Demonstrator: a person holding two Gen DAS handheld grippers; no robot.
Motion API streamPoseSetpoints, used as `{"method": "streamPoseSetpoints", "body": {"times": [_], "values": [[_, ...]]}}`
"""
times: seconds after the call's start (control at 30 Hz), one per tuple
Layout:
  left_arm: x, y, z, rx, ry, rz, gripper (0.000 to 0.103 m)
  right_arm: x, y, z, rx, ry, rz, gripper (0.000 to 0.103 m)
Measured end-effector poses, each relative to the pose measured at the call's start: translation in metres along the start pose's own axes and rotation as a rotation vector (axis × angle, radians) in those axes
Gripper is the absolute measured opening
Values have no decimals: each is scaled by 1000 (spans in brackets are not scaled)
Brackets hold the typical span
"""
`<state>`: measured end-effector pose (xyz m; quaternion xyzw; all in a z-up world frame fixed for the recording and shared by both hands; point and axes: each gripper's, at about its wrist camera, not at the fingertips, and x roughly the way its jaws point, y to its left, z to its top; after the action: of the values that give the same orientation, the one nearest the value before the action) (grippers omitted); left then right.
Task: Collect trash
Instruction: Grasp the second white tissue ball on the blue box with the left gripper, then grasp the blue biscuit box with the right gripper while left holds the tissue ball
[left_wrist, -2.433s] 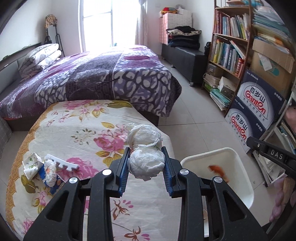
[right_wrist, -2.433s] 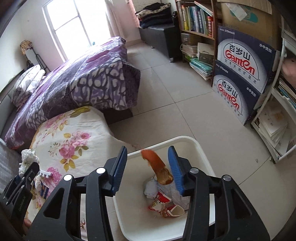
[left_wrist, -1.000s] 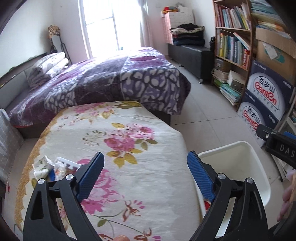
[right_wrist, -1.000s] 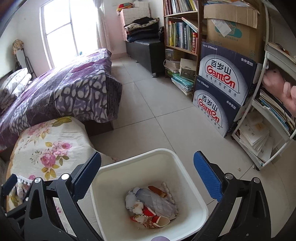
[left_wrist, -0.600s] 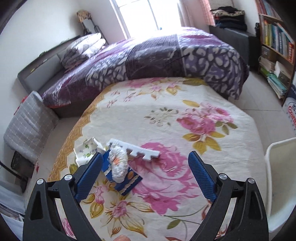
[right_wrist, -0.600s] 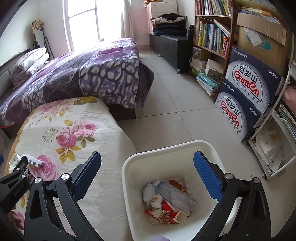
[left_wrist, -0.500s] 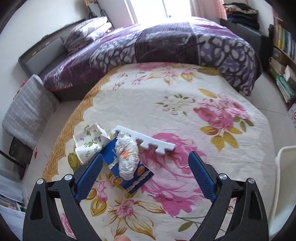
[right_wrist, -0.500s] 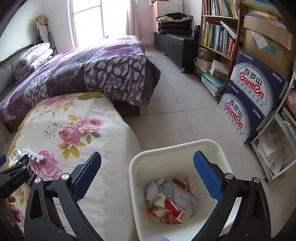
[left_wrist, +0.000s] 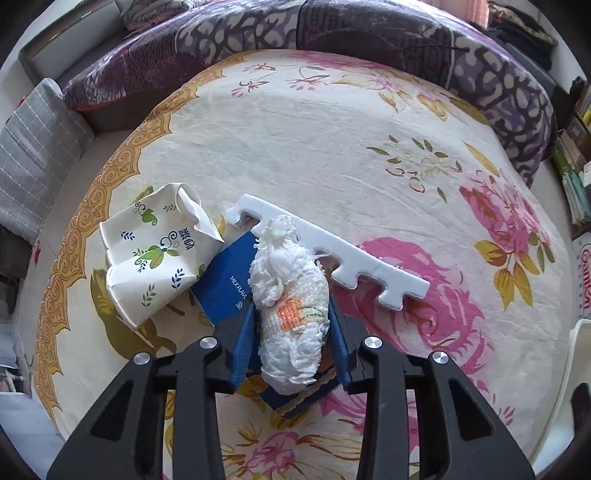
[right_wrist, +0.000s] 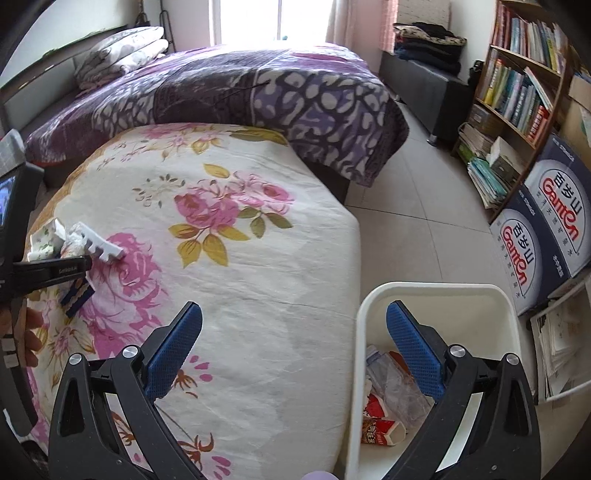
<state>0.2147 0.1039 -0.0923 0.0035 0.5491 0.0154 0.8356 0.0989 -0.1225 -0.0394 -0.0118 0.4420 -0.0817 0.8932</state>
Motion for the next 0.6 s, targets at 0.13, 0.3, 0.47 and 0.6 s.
{"method": "streamPoseSetpoints", "body": {"times": [0.13, 0.3, 0.47, 0.6], "values": [[-27, 17, 2, -26, -37, -82, 36, 9, 31, 1, -84, 23, 102, 96], [-78, 54, 10, -112, -133, -152, 36, 18, 84, 5, -235, 21, 283, 96], [-120, 96, 9, -200, -218, -158, 36, 35, 149, 8, -406, 50, 410, 96], [-133, 117, 7, -248, -240, -174, 36, 43, 191, 12, -470, 49, 455, 96]]}}
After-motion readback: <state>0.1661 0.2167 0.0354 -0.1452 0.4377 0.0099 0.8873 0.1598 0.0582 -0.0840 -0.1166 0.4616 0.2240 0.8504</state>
